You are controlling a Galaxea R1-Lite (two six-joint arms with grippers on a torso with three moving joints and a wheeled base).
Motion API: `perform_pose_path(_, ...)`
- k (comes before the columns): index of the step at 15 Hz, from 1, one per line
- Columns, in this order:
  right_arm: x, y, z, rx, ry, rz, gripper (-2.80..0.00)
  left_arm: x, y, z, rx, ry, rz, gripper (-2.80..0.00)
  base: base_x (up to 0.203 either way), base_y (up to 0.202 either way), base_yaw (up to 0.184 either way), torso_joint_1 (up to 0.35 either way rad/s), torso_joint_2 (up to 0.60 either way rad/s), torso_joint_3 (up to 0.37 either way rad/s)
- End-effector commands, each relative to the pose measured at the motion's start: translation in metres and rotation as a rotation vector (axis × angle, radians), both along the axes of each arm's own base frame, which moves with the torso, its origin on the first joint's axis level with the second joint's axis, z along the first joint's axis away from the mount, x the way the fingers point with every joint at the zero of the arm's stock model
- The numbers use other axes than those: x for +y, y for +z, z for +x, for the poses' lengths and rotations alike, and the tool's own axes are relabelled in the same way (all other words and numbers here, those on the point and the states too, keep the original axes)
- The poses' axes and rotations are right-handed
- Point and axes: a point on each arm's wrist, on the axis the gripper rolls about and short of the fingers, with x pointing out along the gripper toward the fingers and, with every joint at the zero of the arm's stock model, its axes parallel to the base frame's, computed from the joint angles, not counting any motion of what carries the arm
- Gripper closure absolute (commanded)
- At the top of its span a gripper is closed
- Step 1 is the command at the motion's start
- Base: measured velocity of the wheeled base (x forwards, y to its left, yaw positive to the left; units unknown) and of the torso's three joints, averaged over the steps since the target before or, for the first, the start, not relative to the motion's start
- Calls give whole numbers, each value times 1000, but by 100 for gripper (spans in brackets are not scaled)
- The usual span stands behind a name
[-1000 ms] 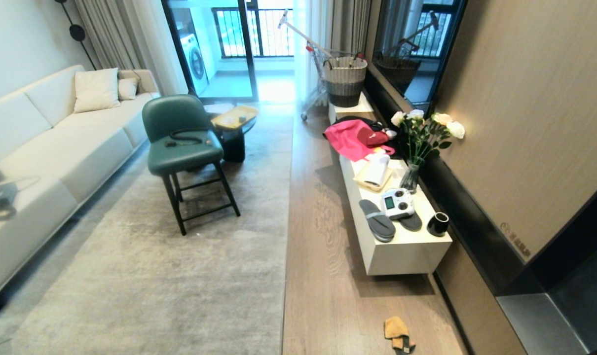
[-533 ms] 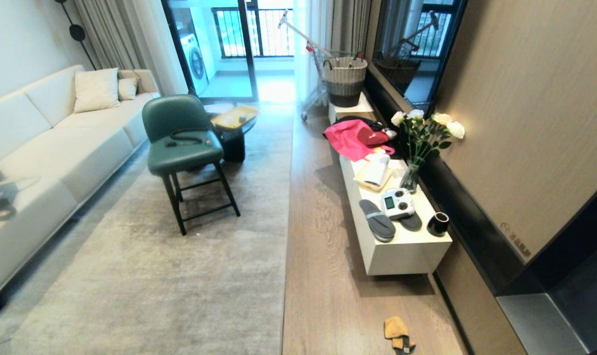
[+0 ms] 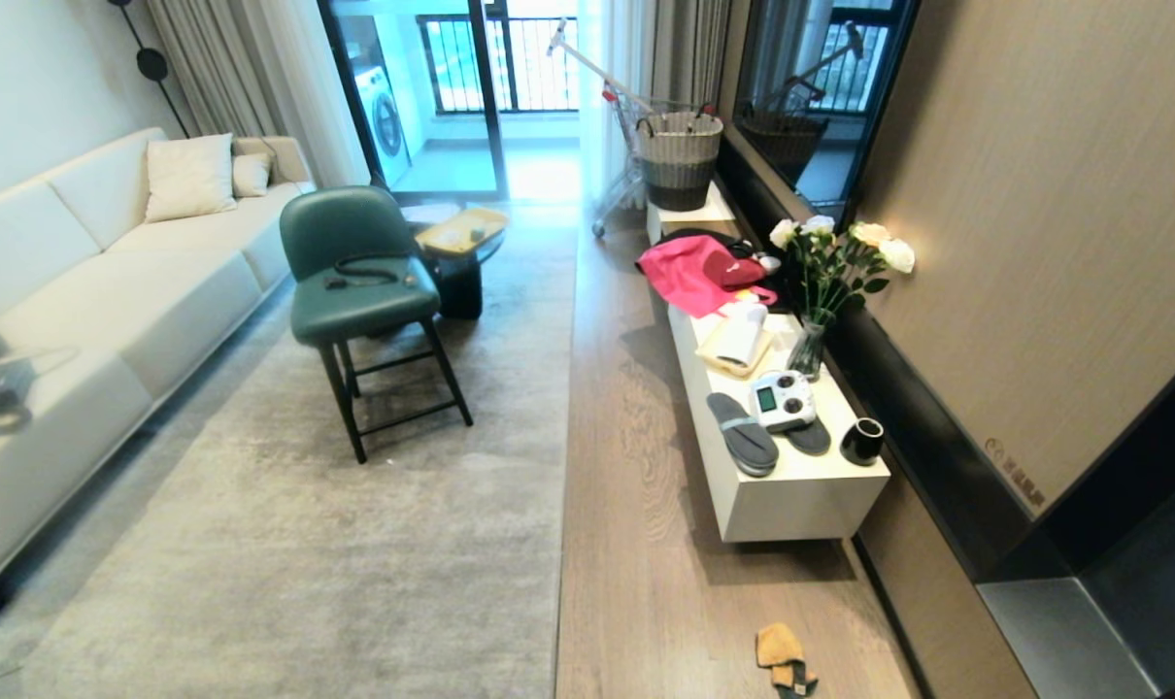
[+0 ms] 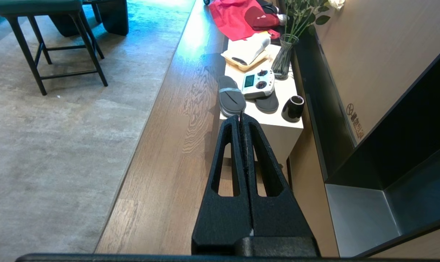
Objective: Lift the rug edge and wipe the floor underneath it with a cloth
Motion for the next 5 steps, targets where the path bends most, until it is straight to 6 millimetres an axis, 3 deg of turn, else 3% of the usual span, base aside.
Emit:
perform_pose_path(1, 0, 0, 0, 2, 2, 1, 0, 0, 0, 0, 0, -1, 0, 0, 0, 0, 0, 0, 0, 0)
perform_pose_path(5, 0, 0, 0, 2, 2, 1, 0, 0, 0, 0, 0, 1, 1, 0, 0, 0, 0, 0, 0, 0)
